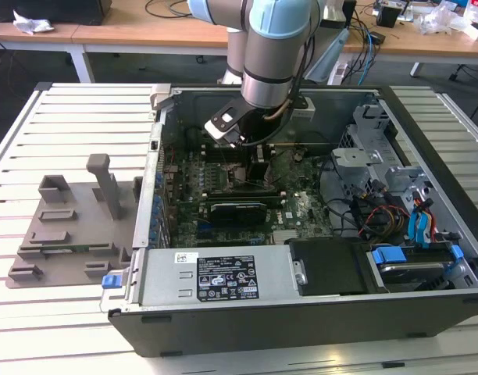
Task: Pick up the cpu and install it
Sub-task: 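Place the cpu into insertion slot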
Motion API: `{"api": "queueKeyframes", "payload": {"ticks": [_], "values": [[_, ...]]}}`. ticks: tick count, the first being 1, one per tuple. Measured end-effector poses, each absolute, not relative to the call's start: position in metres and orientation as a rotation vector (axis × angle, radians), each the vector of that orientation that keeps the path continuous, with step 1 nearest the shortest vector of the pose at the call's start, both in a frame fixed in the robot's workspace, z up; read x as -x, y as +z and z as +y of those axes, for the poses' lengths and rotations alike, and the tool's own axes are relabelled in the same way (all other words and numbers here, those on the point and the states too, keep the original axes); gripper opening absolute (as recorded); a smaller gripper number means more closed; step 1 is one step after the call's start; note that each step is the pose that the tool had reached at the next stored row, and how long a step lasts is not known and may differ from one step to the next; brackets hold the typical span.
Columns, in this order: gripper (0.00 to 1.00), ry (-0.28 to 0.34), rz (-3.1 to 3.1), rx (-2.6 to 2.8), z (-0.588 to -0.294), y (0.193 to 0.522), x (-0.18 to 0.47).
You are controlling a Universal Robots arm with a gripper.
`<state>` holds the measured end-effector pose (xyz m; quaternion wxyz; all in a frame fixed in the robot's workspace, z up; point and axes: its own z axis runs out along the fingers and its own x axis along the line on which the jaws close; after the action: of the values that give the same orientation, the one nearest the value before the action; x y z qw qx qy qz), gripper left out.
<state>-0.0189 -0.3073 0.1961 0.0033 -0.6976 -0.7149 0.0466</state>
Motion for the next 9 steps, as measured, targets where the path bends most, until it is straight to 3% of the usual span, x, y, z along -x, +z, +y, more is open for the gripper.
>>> {"api": "queueKeyframes", "payload": {"ticks": [9], "values": [[0.56, 0.147, -2.240, 2.189, -0.3075, 0.1955, 0.0172]]}}
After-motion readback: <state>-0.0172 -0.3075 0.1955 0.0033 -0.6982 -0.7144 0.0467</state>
